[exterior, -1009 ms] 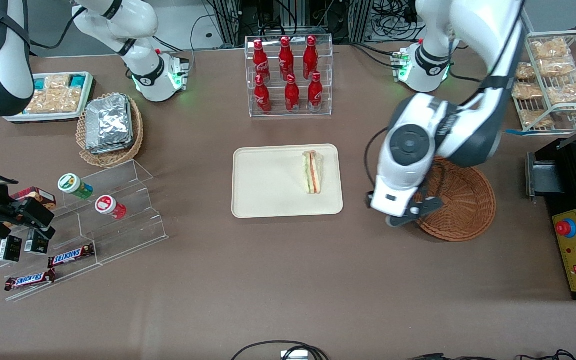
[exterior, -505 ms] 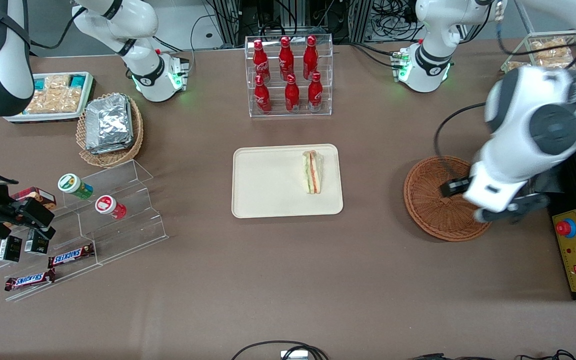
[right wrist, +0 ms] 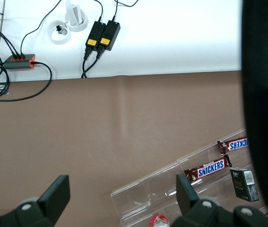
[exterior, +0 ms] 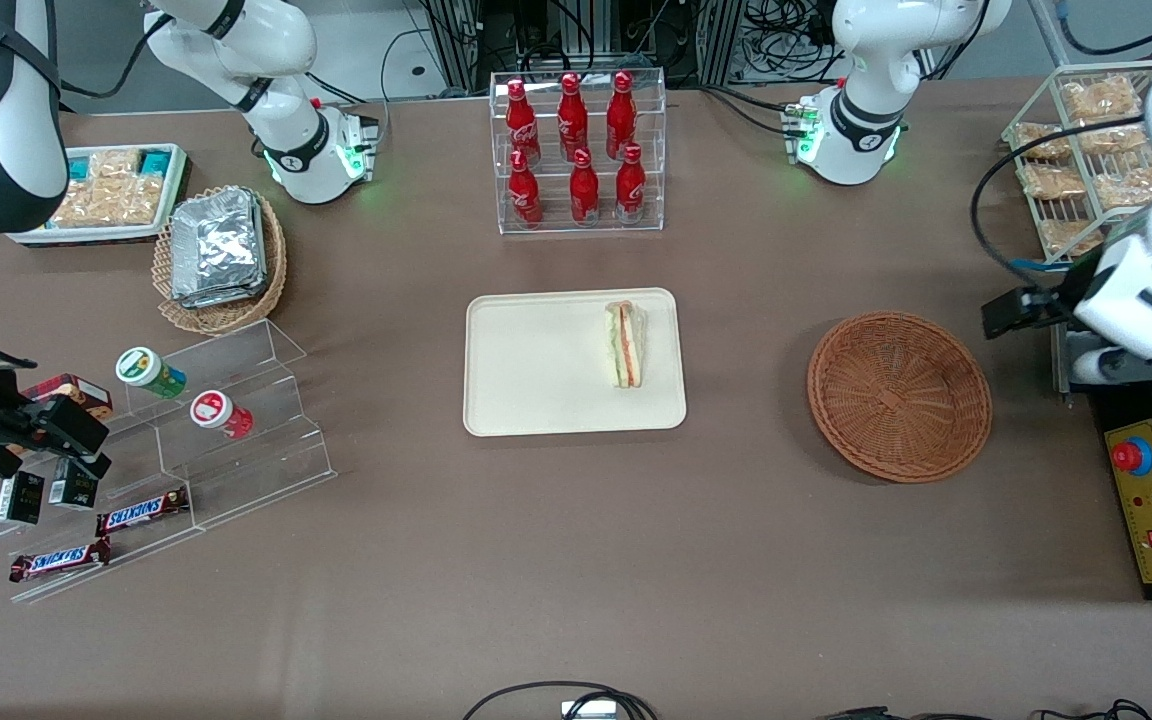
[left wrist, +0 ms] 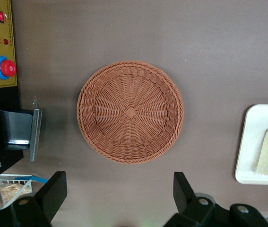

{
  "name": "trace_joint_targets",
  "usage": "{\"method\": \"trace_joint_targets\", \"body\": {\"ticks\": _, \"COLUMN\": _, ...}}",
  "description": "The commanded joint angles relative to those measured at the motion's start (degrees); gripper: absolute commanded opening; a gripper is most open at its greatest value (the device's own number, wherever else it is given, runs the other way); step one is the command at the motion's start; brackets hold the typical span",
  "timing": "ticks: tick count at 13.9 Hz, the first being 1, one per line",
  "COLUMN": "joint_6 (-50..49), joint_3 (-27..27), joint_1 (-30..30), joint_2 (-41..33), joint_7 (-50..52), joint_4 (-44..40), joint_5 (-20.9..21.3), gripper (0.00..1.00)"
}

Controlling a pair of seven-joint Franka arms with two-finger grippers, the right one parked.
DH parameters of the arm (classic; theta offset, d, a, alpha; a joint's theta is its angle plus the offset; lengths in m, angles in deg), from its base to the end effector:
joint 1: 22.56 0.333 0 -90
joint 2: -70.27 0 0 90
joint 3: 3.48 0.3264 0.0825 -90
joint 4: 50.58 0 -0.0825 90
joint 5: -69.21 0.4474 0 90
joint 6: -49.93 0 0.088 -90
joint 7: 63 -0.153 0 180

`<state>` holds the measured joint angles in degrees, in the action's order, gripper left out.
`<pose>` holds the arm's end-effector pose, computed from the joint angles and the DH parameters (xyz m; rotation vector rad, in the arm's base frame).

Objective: Place sandwich from basket to tray

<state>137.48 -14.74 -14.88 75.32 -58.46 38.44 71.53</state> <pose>0.6322 -0.0292 0.5405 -3.1056 -0.0248 0.1712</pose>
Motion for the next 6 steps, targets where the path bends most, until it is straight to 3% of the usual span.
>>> {"method": "trace_joint_targets", "body": {"ticks": 1, "joint_6": -1.5, "joint_3": -0.6, "joint_1": 0.5, "joint_2": -2.2, "joint_7": -6.1, "joint_4": -0.1, "joint_5": -1.0, "gripper": 0.99}}
{"method": "trace_joint_targets", "body": {"ticks": 6, "joint_6": -2.4, "joint_3": -0.7, "joint_1": 0.6, "joint_2": -3.9, "joint_7": -10.1, "joint_4": 0.3, "joint_5": -1.1, "gripper": 0.99}}
